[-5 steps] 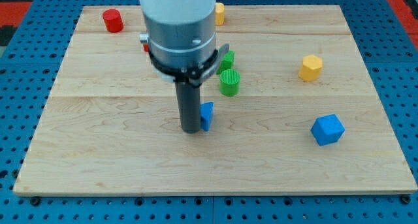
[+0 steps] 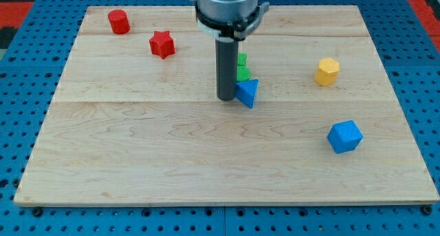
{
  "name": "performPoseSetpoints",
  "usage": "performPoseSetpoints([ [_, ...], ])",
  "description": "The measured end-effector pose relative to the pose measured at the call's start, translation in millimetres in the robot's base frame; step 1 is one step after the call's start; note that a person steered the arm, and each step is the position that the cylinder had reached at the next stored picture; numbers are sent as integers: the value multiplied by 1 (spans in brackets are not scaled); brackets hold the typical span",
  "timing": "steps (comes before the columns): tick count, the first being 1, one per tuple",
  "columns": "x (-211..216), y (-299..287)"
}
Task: Move the triangle to the right side of the green circle
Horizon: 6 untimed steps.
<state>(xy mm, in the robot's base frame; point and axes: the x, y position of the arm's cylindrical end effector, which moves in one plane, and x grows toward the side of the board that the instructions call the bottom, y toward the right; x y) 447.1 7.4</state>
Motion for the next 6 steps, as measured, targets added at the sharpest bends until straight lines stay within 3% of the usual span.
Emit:
performPoseSetpoints([
  [1, 32, 14],
  [2, 2, 78],
  [3, -38, 77],
  [4, -3, 43],
  [5, 68, 58],
  [6, 42, -21],
])
